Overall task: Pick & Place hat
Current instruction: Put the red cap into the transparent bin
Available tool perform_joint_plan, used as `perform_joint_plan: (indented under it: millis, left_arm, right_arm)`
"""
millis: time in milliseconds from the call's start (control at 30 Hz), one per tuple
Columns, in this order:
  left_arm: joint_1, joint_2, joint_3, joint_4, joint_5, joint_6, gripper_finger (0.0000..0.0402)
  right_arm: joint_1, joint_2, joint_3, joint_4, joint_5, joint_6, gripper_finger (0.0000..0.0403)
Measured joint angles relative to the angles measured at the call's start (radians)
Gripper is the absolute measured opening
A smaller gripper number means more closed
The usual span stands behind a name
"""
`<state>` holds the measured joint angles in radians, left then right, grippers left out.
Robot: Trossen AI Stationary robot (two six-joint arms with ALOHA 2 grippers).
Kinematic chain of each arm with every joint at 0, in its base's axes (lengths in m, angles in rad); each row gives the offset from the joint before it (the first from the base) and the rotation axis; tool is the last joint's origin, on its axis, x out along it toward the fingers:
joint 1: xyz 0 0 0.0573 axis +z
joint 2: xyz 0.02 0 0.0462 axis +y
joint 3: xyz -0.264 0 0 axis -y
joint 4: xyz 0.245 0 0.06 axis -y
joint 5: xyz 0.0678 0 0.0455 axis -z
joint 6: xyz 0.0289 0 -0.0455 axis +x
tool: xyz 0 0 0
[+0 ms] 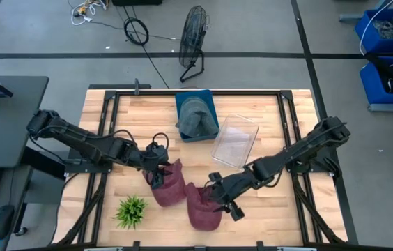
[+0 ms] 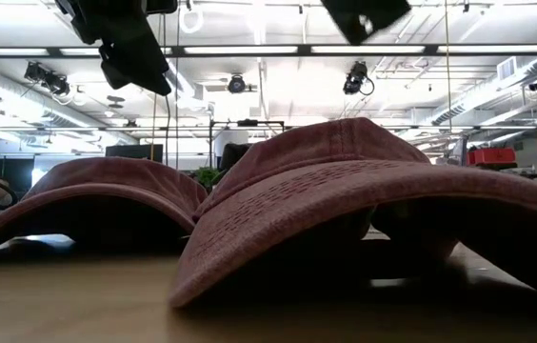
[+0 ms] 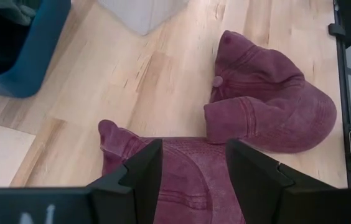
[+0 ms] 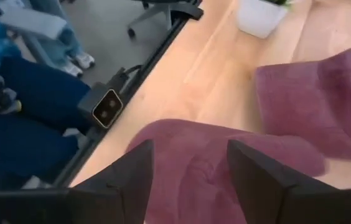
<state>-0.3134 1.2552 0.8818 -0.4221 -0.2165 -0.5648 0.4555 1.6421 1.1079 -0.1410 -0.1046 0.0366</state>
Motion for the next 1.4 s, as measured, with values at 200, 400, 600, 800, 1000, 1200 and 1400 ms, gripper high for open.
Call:
perform_joint_plan:
  millis: [200,400,600,800,1000,1200,1400]
  left_arm:
    - [0.001,0.000,0.000,0.000,-0.019,0.001,0.0181]
    - [0.002,0.000,0.000,0.000,-0.024,0.001,0.0181]
    - [0.002,0.000,0.000,0.000,-0.024,0.001,0.0181]
    - [0.002,0.000,0.000,-0.001,-0.024,0.002,0.0181]
    - [0.002,0.000,0.000,-0.002,-0.025,0.002,0.0181]
    - [0.002,0.000,0.000,-0.002,-0.025,0.002,0.0181]
    - [0.002,0.000,0.000,-0.004,-0.026,0.002,0.0181]
  right_arm:
    - [0.005,0.096,-0.064,0.167,0.043,0.019,0.0206]
    - [0.004,0.203,-0.064,0.233,0.057,0.037,0.0206]
    - [0.004,0.219,-0.062,0.187,0.145,0.125,0.0205]
    - [-0.003,0.218,-0.062,0.164,0.081,0.192,0.0139]
    - [-0.005,0.198,-0.060,0.163,0.000,0.191,0.0014]
    - [-0.004,0.080,0.004,0.060,0.025,0.191,0.0009]
    - [-0.001,-0.113,0.161,-0.341,0.247,0.159,0.0008]
